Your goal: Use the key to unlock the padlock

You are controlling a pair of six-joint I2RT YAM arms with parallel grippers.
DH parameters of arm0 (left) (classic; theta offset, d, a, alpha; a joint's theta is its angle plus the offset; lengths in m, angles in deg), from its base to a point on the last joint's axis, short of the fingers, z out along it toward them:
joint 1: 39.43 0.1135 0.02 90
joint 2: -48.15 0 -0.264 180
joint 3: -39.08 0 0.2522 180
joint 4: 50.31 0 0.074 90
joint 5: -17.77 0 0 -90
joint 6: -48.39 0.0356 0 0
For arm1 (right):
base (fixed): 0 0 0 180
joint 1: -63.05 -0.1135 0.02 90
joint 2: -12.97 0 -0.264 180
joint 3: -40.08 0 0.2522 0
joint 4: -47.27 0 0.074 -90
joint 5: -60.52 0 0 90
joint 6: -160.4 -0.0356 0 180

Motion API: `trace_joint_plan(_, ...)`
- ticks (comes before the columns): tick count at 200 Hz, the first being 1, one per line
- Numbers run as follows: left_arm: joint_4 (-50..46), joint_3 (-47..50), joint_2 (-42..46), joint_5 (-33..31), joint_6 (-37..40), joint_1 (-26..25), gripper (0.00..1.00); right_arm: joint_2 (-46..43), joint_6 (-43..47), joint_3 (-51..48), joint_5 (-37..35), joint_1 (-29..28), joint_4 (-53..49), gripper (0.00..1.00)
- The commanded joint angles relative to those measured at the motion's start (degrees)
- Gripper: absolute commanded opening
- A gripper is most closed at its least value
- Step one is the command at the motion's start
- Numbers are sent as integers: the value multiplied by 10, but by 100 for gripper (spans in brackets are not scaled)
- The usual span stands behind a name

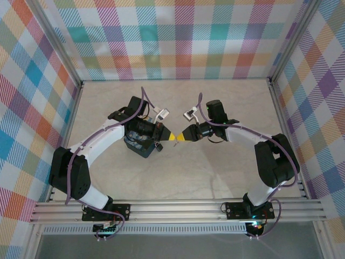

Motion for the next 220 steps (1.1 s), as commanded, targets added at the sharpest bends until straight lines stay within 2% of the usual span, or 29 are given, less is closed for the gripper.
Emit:
trace_joint_plan(1, 22, 7, 4, 7, -4, 4, 0, -19, 20, -6, 29, -8, -2, 11)
trace_joint_plan(27, 38, 17, 5, -7, -18, 8, 0, -28, 21, -15, 25, -11, 8, 0)
trace_joint_plan(40, 47, 20, 5, -22, -31, 12, 0, -34, 20, -22, 10, -11, 12, 0)
trace_joint_plan(44, 51, 21, 5, -28, -36, 13, 6, -34, 20, -24, 8, -11, 13, 0)
trace_joint_plan(56, 65, 26, 8, -62, -59, 19, 36, -33, 20, -29, -6, -10, 12, 0)
trace_joint_plan(64, 77, 31, 12, -86, -83, 25, 51, -29, 25, -30, -22, -7, 1, 0)
trace_joint_plan(75, 104, 44, 24, -121, -120, 34, 63, -21, 21, -34, -33, 1, 1, 0)
trace_joint_plan(85, 124, 56, 38, -154, -158, 38, 70, -14, 4, -41, -38, 9, 18, 0)
trace_joint_plan(111, 140, 96, 68, -285, -262, 36, 72, -12, -9, -49, -51, 13, 36, 0)
trace_joint_plan(128, 116, 127, 88, -409, -341, 19, 73, -12, -6, -47, -74, 14, 27, 0)
trace_joint_plan(143, 94, 149, 105, -509, -393, -23, 73, -15, -2, -48, -106, 16, 17, 0)
trace_joint_plan(169, 5, 132, 98, -699, -477, -115, 75, -36, 25, -56, -174, 16, -10, 0)
trace_joint_plan(191, 21, 147, 84, -758, -543, -150, 76, -60, 51, -67, -228, 16, -42, 0)
trace_joint_plan(220, 18, 119, 33, -810, -569, -177, 77, -62, 60, -69, -252, 16, -73, 0)
